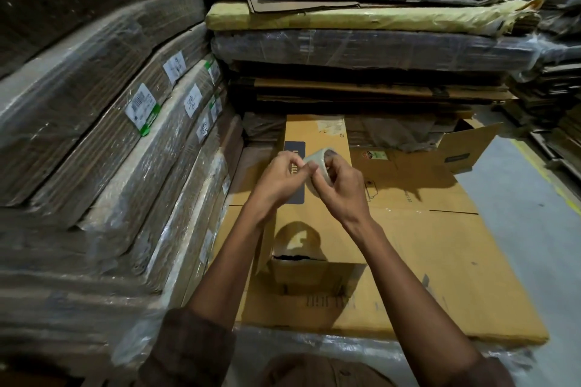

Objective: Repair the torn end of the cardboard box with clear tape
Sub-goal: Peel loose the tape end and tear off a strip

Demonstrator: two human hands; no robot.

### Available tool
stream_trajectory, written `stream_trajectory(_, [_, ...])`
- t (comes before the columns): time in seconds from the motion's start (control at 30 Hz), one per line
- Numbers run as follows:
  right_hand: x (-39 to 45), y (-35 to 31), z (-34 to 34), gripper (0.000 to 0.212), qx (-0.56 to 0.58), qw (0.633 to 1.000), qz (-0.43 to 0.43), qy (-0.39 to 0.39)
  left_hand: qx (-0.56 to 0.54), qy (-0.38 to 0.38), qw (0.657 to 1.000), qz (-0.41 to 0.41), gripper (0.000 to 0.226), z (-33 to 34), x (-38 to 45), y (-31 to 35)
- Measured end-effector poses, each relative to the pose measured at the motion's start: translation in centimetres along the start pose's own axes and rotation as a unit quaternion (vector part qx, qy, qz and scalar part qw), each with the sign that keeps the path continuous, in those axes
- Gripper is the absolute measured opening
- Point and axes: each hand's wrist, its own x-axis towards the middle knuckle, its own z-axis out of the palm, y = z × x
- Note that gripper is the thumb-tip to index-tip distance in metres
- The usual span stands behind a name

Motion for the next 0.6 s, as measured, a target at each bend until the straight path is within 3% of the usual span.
stream_trajectory(0.13, [-0.7, -0.1, 0.7, 0.026, 0.016, 0.996, 0.008, -0.085, -0.024, 0.110, 0.993, 0.017, 0.018, -0.5, 0.4, -0.8])
stream_trajectory(0.23, [-1.0, -0.2, 0.7, 0.047, 0.053, 0.985, 0.041, -0.159, 0.070, 0.182, 0.979, 0.065, 0.017, -0.4, 0.1, -1.1])
stream_trajectory(0.3, [-1.0, -0.3, 0.9, 0.050, 0.040, 0.981, 0.045, -0.183, 0.136, 0.219, 0.961, 0.098, 0.020, -0.1, -0.3, -1.3])
stream_trajectory(0.47, [-0.7, -0.9, 1.9, 0.035, -0.003, 0.986, 0.017, -0.169, 0.265, 0.307, 0.901, 0.156, 0.015, 1.0, -1.4, -1.8])
stream_trajectory(0.6, [-0.7, -0.8, 2.5, 0.027, -0.038, 0.987, 0.037, -0.150, 0.303, 0.355, 0.864, 0.188, 0.014, 1.6, -2.2, -2.0])
